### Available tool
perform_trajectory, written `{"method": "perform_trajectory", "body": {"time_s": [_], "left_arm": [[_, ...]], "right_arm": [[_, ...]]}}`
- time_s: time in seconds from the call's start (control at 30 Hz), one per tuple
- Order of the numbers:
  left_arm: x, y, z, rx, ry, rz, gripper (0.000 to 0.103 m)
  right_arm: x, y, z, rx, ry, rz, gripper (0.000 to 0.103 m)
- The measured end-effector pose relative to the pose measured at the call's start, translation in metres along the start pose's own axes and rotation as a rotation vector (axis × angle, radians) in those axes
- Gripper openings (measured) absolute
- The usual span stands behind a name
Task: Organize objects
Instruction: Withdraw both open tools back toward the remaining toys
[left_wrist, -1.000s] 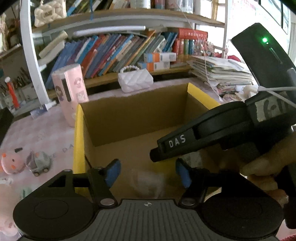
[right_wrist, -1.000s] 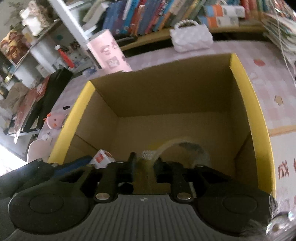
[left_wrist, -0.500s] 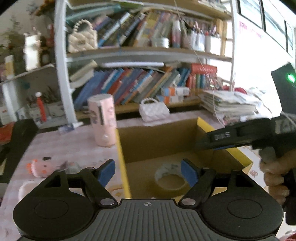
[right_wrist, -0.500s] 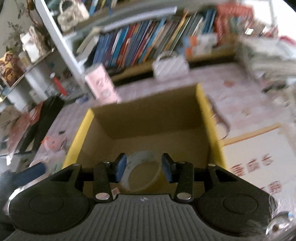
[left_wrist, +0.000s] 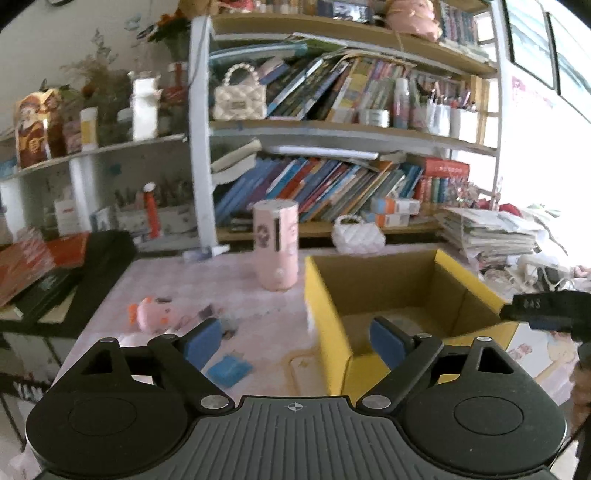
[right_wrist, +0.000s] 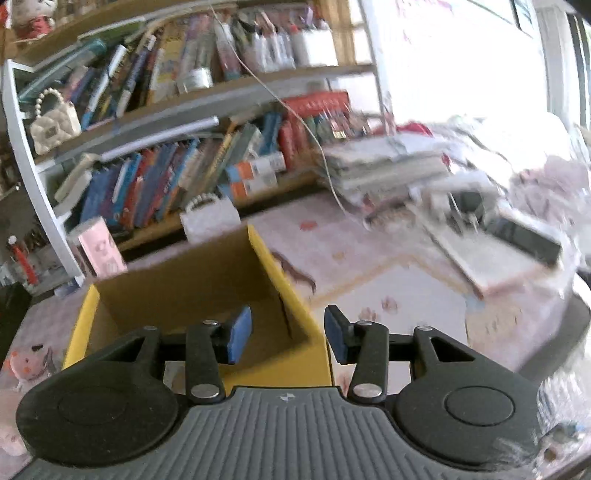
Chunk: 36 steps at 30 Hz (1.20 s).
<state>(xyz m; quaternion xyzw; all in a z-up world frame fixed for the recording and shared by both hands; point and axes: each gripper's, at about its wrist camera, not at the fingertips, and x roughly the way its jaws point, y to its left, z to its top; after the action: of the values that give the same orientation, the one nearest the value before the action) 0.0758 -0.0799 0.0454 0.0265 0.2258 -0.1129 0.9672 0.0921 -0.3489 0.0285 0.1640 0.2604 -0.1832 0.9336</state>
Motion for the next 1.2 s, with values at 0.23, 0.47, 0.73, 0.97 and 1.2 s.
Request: {"method": "perform_trajectory", "body": {"time_s": [0.23, 0.47, 0.73, 0.97, 1.2], "left_arm": [[-0.02, 0.025, -0.028, -0.017, 0.083, 0.009, 0.09], [-0.044, 0.044, -0.056, -0.023, 0.151, 0.021, 0.09], [-0.062, 0.081, -0.079, -0.061, 0.202, 0.087, 0.09], [-0.078, 0.103, -0.091, -0.074, 0.22, 0.126, 0.09], [-0.09, 0.124, -0.082, -0.105, 0.19, 0.17, 0.09]], "right_arm": [[-0.025, 0.023, -0.044, -0.021, 0.117, 0.019, 0.043], [-0.048, 0.049, -0.086, -0.103, 0.188, 0.069, 0.043], [-0.065, 0.092, -0.13, -0.243, 0.295, 0.211, 0.043], [-0.095, 0.131, -0.157, -0.365, 0.278, 0.357, 0.043], [-0.102, 0.149, -0.152, -0.353, 0.279, 0.405, 0.054]]}}
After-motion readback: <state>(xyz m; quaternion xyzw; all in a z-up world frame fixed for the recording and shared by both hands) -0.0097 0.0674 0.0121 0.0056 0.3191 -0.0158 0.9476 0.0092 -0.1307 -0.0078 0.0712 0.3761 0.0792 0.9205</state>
